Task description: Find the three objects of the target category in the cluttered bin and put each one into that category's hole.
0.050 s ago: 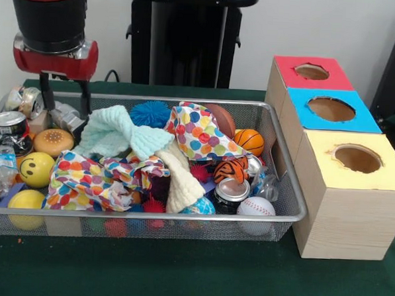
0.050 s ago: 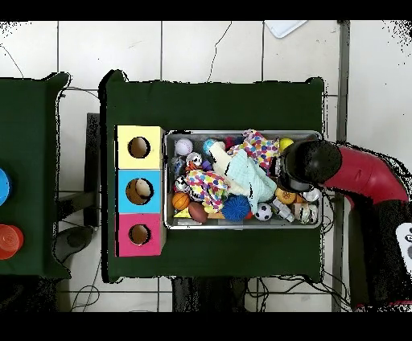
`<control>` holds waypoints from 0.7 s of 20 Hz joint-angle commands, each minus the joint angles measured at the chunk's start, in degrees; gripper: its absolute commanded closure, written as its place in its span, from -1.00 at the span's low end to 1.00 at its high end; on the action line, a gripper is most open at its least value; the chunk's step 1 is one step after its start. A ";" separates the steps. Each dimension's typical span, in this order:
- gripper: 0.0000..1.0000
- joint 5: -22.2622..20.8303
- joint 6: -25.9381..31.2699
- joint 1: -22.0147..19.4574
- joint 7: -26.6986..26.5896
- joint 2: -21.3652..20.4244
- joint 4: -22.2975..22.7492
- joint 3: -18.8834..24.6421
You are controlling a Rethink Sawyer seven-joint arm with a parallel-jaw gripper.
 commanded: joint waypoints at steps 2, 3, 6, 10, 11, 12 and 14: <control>-1.00 -3.59 0.15 -0.65 -11.38 2.48 0.01 5.48; -1.00 -3.82 0.03 -0.63 -11.18 2.53 -0.01 5.50; -1.00 -4.17 0.24 -0.68 -10.88 2.28 0.19 5.69; -1.00 -4.39 0.42 -0.60 -10.24 2.24 0.11 5.98; -1.00 -4.51 0.62 -0.68 -10.27 2.49 -0.29 6.04; -1.00 -4.52 0.74 -0.71 -10.16 2.44 -0.29 6.11; -1.00 -4.58 0.59 -0.86 -10.04 2.04 0.29 6.23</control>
